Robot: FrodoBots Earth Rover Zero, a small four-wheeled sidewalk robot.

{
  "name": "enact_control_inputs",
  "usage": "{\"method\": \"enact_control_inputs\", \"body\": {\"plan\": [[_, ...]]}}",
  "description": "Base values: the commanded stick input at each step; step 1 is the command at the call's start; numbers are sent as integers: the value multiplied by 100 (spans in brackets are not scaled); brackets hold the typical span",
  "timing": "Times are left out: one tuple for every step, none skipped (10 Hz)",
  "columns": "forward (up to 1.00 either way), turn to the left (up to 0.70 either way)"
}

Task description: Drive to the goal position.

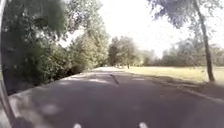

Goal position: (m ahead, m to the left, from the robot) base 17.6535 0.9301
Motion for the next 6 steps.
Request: {"method": "enact_control_inputs", "body": {"plan": [[70,0],[70,0],[70,-27],[70,-35],[70,-35],[70,-35]]}}
